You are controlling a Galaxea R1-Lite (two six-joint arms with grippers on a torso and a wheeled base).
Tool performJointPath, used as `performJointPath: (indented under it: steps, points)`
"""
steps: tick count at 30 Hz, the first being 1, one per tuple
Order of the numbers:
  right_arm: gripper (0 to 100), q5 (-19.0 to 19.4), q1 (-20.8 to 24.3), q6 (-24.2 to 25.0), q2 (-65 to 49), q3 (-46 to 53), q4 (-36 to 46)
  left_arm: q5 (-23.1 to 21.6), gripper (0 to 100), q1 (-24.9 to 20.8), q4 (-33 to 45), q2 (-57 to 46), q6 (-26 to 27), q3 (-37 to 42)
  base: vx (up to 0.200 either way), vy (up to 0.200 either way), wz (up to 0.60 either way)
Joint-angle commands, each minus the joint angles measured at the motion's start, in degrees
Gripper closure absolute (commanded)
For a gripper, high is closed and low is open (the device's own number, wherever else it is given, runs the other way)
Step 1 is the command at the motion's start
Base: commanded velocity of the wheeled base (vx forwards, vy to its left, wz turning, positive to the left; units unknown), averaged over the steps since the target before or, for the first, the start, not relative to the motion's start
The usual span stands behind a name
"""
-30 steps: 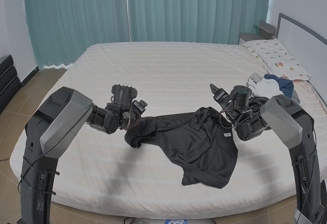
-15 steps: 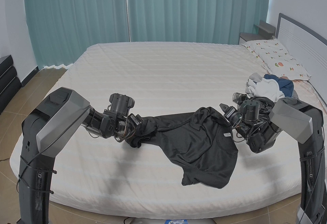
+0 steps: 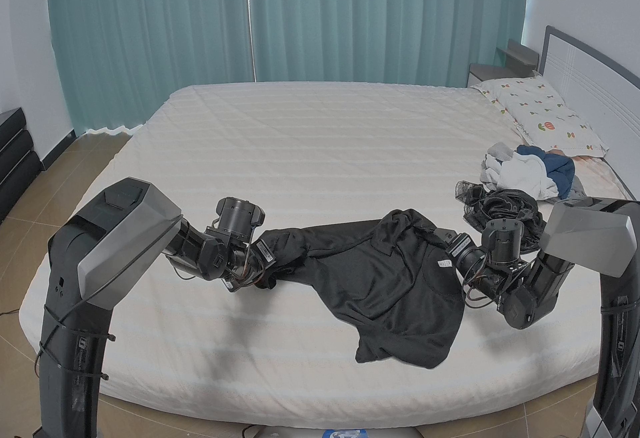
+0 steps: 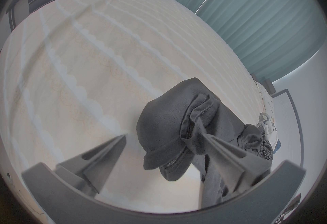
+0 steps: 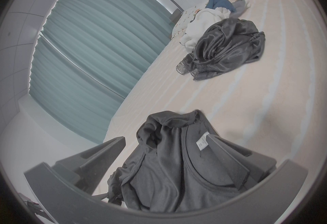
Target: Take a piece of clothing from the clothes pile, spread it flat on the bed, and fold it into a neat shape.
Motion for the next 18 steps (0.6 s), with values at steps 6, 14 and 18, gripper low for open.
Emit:
performJointPath:
  steps: [6,14,18]
  points:
    - [0,3.96,1.48,-1.42,-0.36,6.27,0.55,0.5,100,4.17,-0.01,0.56,-0.53,-6.64,0.0,0.0,0.0]
    - [0,4.05,1.57,-2.57,1.92,6.18,0.64,0.85,100,8.56,0.43,-0.5,-1.76,-17.63,0.0,0.0,0.0]
    - [0,4.05,1.21,-4.33,3.07,6.18,0.64,0.77,100,9.27,2.01,1.52,-1.68,-21.67,0.0,0.0,0.0]
